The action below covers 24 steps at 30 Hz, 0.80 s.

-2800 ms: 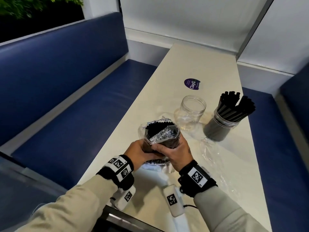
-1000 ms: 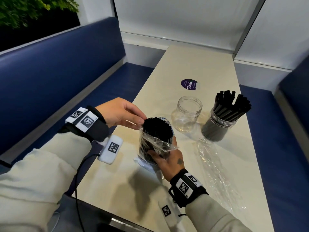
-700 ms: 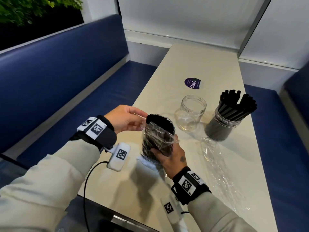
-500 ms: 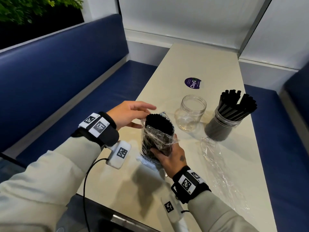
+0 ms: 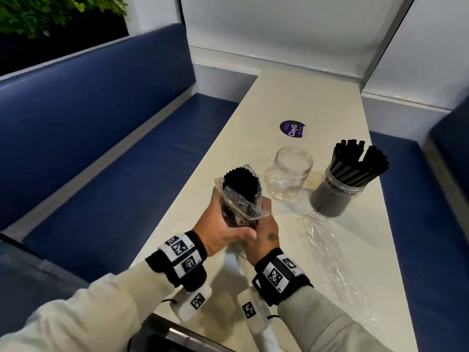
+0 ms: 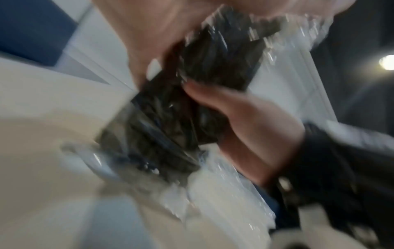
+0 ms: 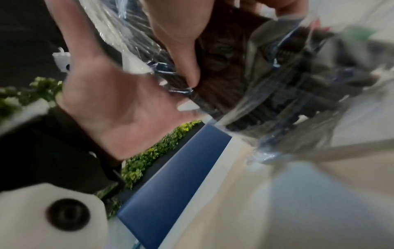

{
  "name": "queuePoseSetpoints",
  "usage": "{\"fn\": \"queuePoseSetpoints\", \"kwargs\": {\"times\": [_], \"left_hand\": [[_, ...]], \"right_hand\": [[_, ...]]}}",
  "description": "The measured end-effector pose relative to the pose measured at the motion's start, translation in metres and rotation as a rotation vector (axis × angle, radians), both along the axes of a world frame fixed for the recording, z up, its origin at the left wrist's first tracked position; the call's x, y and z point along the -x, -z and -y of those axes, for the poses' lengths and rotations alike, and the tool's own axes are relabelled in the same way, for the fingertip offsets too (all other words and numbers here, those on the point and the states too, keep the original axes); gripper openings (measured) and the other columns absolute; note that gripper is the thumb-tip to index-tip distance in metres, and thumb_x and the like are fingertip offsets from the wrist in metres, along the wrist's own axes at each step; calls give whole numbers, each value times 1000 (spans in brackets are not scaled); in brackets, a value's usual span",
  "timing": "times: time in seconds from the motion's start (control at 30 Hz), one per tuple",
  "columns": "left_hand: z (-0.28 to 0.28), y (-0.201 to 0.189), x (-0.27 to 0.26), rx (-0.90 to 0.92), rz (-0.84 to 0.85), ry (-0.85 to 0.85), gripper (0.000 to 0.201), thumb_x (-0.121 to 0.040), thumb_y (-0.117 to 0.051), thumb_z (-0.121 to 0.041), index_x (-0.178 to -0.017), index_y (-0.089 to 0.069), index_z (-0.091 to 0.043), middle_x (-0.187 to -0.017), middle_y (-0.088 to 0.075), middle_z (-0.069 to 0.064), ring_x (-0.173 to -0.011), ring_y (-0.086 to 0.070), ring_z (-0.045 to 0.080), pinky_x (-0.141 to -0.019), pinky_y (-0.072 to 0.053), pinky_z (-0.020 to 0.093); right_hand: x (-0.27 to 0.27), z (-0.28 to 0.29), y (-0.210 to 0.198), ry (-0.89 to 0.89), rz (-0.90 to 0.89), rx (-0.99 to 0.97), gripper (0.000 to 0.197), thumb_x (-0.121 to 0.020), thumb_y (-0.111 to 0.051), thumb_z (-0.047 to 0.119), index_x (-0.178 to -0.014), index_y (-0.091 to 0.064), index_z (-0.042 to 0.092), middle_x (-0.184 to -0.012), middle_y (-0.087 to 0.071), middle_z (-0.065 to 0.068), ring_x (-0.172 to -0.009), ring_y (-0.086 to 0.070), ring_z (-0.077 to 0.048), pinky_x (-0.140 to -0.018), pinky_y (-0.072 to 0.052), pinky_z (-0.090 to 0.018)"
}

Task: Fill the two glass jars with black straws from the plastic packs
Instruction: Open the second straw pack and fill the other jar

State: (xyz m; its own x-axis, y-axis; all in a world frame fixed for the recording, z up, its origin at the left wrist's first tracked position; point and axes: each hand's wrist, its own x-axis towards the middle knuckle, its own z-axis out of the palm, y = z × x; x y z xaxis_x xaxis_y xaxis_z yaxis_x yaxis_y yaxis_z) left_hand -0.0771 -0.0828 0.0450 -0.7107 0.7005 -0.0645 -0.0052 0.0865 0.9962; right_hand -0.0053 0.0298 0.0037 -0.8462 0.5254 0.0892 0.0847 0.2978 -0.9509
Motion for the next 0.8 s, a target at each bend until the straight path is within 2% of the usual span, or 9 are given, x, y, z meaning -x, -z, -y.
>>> {"fn": "queuePoseSetpoints", "kwargs": {"times": [0.07, 0.13, 0.23, 0.37, 0.43, 0.5, 0.63, 0.73, 0.8], "left_hand": [[-12, 10, -7, 77, -79, -179, 111, -33, -96, -45, -123, -33, -33, -118, -59, -11, -111, -60, 3, -106, -47, 35], [-16, 15, -4, 84, -132, -285, 95, -40, -94, -42, -118, -41, -32, -113, -65, -8, -106, -64, 8, -99, -53, 37], [-16, 21, 1, 104, -174, -246, 80, -49, -89, -37, -118, -50, -30, -109, -69, -9, -102, -67, 6, -95, -55, 33], [-13, 31, 4, 96, -184, -192, 81, -55, -89, -30, -125, -49, -27, -112, -68, -11, -105, -65, 0, -94, -51, 22], [-9, 39, 7, 147, -168, -150, 81, -55, -90, -29, -126, -52, -24, -111, -69, -12, -103, -65, -2, -96, -51, 24], [-6, 48, 9, 200, -158, -115, 80, -50, -88, -38, -122, -58, -19, -108, -73, -7, -102, -68, 4, -97, -54, 34], [-6, 48, 7, 185, -129, -116, 88, -46, -89, -40, -124, -56, -19, -114, -70, -3, -107, -67, 8, -100, -53, 39], [-8, 37, -1, 38, -119, -202, 116, -44, -94, -38, -142, -31, -30, -137, -50, -4, -125, -53, 6, -107, -44, 29], [-12, 28, -3, -60, -98, -224, 109, -50, -92, -37, -141, -33, -29, -134, -54, -5, -123, -56, 6, -105, -46, 27]], "right_hand": [[3, 6, -3, -23, 72, 6, 63, -79, -77, 5, -134, -47, 15, -106, -55, 13, -94, -63, -8, -67, -43, -1], [4, 3, 0, -87, -27, 22, 83, -72, -81, 0, -140, -34, 12, -117, -61, 8, -110, -66, -13, -86, -51, -13], [0, -16, -5, -166, -90, 43, 108, -62, -88, -1, -146, -21, 16, -128, -62, -6, -119, -64, -16, -100, -53, -29], [2, -18, -5, -139, -4, -27, 80, -70, -84, 14, -125, -36, 48, -112, -70, 0, -100, -72, -18, -88, -61, -41], [-3, -11, 5, -107, 54, -76, 73, -70, -83, 23, -122, -35, 39, -104, -70, 4, -92, -72, -19, -82, -61, -41], [-7, -5, 12, -123, 88, -83, 75, -70, -85, 25, -124, -33, 29, -99, -68, 5, -88, -71, -19, -79, -61, -36], [-8, -5, 21, -119, 96, -56, 71, -70, -85, 28, -119, -34, 29, -95, -67, 10, -83, -69, -8, -73, -56, -15], [-6, -7, 23, -101, 94, -48, 67, -68, -76, 40, -121, -38, 26, -103, -70, 4, -92, -71, -16, -81, -60, -32], [-5, -5, 25, -93, 115, -55, 60, -74, -75, 31, -120, -37, 26, -101, -71, 0, -87, -71, -19, -76, -61, -33]]}}
